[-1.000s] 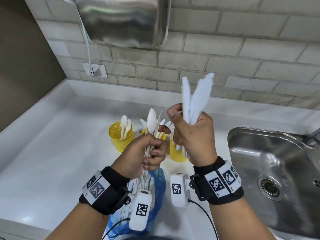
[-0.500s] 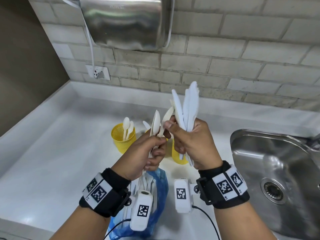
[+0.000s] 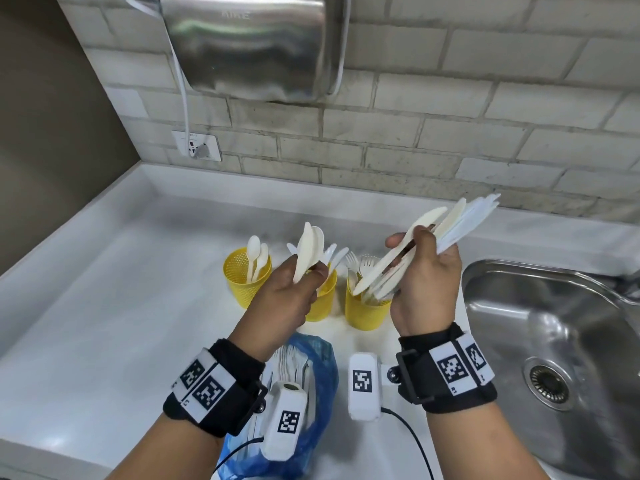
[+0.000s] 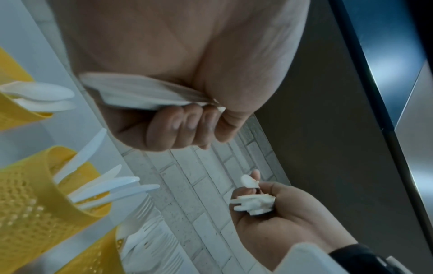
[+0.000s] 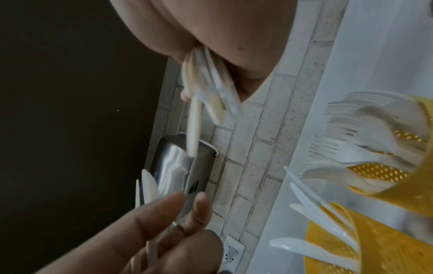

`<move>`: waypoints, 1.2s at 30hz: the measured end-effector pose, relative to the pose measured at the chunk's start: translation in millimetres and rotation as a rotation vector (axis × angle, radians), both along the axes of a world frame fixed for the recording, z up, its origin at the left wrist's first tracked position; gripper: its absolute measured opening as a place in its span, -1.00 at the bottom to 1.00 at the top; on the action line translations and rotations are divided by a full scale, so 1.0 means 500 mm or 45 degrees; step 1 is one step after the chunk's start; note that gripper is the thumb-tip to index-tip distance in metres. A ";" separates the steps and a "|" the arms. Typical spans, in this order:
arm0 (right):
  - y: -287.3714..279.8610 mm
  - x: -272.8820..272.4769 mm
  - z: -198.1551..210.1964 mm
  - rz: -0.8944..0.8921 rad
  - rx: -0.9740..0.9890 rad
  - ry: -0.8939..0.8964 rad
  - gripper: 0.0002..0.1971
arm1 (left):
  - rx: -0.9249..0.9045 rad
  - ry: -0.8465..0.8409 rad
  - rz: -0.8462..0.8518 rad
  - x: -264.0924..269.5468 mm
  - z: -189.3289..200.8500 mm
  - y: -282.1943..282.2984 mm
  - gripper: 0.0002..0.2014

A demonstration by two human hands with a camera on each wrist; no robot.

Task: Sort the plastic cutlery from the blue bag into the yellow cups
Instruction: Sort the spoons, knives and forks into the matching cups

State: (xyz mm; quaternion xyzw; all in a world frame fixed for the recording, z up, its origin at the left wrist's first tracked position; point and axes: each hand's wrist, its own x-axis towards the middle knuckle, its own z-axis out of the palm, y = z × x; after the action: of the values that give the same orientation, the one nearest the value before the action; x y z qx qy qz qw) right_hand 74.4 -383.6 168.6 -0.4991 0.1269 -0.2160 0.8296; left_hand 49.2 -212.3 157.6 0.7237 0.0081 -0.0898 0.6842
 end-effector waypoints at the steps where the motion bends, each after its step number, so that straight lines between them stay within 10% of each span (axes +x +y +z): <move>1: 0.003 -0.002 0.000 -0.028 -0.009 -0.015 -0.95 | 0.022 -0.004 0.015 0.002 -0.005 0.000 -0.92; 18: 0.062 -0.028 -0.032 0.434 -0.750 -0.120 -0.92 | 0.383 -0.292 -0.036 0.005 -0.033 -0.022 -0.82; 31: 0.002 0.019 -0.020 0.145 0.414 0.085 -0.94 | -0.199 0.094 -0.002 -0.002 -0.013 -0.016 -0.81; 36: 0.018 0.018 0.011 0.026 0.302 -0.121 -0.93 | -0.324 0.219 0.094 0.010 -0.026 -0.017 -0.68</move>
State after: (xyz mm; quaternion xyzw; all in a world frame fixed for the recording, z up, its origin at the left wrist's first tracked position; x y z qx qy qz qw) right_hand 83.3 -374.8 173.9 -0.3879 0.1071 -0.2145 0.8900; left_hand 54.2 -220.9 144.8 0.6201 0.0818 -0.1267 0.7699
